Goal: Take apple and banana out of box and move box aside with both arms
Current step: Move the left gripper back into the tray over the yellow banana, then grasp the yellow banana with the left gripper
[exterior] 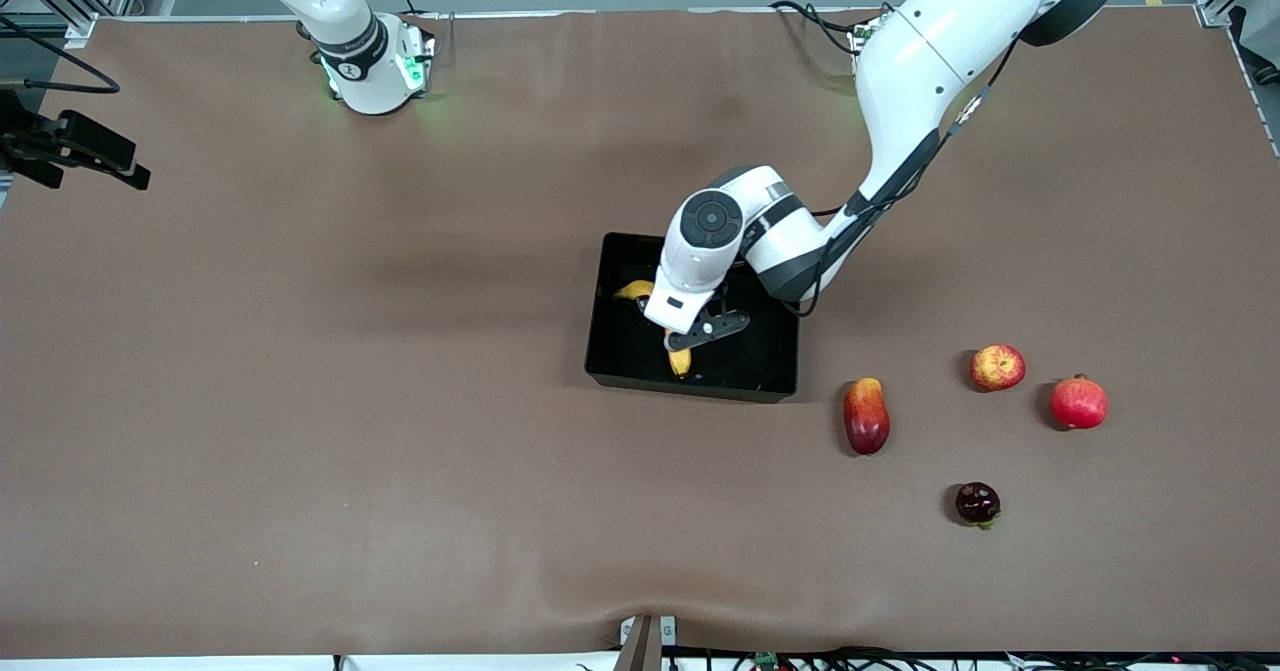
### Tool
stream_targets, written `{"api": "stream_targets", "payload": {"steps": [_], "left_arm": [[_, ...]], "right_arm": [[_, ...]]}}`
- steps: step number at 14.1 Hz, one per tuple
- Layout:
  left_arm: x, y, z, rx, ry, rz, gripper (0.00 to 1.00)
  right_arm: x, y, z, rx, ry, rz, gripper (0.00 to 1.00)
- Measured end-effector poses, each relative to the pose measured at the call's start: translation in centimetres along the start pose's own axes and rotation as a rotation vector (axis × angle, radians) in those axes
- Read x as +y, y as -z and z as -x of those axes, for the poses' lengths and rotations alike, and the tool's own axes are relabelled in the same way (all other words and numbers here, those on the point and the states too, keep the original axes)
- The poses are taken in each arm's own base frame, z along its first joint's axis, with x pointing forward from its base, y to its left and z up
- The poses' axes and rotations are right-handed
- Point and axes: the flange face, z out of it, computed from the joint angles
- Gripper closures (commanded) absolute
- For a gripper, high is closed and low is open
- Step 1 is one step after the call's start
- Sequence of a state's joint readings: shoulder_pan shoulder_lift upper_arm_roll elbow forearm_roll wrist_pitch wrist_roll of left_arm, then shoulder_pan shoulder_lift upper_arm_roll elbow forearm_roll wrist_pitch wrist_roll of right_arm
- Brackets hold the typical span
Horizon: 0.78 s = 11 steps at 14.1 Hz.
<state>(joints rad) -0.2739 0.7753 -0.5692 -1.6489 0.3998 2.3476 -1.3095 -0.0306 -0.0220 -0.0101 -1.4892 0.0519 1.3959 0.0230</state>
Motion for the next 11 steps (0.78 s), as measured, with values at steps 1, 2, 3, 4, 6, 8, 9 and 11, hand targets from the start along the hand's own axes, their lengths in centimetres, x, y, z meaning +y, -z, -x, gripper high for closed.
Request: {"api": "stream_targets", "payload": {"steps": [1, 2, 3, 4, 6, 8, 9, 11], "left_arm": [[0.4, -0.1, 0.3, 0.003, -0.007, 0.001, 0.00], [0.7, -0.4, 0.6, 0.010, -0.015, -0.004, 0.00], [0.8, -1.0, 0.8, 0.020, -0.023, -0.016, 0.00], [0.8, -1.9, 0.9, 0.031, -0.027, -0.032, 0.00], [1.1, -3.2, 0.9, 0.048, -0.028, -0.047, 0.00], [1.3, -3.6, 0.7, 0.051, -0.026, -0.047, 0.00], [1.3, -3.6, 0.6, 0.052, -0.024, -0.047, 0.00], [1.3, -3.6, 0.4, 0.054, -0.023, -0.046, 0.00]], "right_arm": [[0.0, 0.0, 0.0, 0.000, 0.001, 0.000, 0.00], [-0.1, 0.0, 0.0, 0.000, 0.002, 0.000, 0.00], [-0.2, -0.1, -0.1, -0.001, 0.003, 0.000, 0.00], [-0.2, -0.2, -0.2, -0.003, 0.004, 0.000, 0.00], [-0.4, -0.6, -0.4, -0.010, 0.007, 0.000, 0.00], [-0.7, -1.1, -0.8, -0.019, 0.011, -0.004, 0.00], [-0.8, -1.4, -1.0, -0.024, 0.014, -0.007, 0.00], [-1.1, -1.9, -1.3, -0.035, 0.019, -0.012, 0.00]]}}
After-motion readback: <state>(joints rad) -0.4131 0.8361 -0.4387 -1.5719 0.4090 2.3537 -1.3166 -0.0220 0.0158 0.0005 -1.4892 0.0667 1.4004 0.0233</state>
